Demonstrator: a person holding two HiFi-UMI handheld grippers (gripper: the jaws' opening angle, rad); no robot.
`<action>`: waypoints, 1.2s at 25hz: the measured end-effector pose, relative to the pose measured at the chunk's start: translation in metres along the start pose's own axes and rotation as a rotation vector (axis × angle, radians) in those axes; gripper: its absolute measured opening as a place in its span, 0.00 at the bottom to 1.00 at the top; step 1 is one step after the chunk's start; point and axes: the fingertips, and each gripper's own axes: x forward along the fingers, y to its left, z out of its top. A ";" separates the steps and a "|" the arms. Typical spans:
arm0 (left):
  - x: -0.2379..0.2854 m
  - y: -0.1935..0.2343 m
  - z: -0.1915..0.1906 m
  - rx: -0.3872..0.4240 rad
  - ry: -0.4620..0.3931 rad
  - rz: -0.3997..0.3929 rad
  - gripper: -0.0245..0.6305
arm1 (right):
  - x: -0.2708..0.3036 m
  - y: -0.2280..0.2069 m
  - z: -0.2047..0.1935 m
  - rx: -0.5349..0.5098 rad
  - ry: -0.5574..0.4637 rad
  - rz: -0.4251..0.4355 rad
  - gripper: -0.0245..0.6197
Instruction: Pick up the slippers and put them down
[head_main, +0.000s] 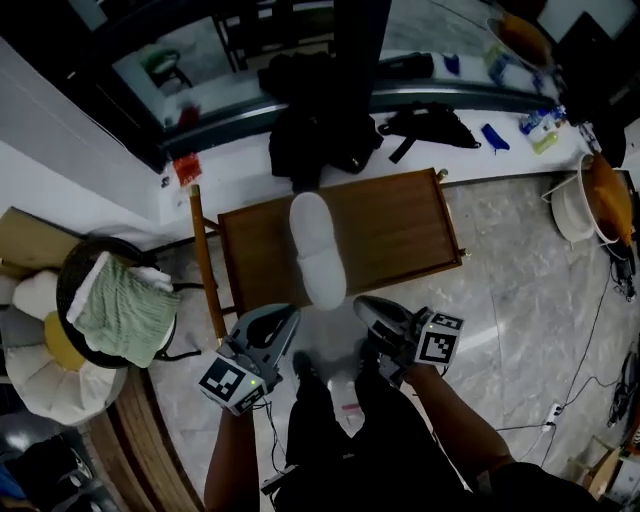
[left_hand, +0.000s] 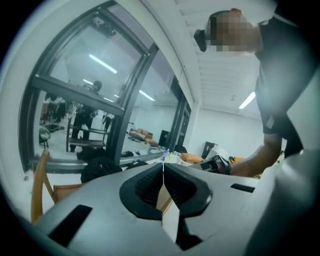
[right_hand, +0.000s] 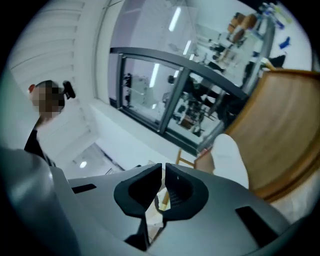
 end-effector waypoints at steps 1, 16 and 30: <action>-0.007 -0.003 0.019 0.015 -0.015 0.010 0.06 | 0.003 0.028 0.014 -0.085 0.010 0.059 0.09; -0.072 -0.101 0.145 0.138 -0.179 0.087 0.06 | -0.062 0.249 0.086 -1.019 0.011 0.306 0.08; -0.087 -0.121 0.147 0.187 -0.177 0.071 0.06 | -0.068 0.241 0.067 -1.005 0.051 0.322 0.08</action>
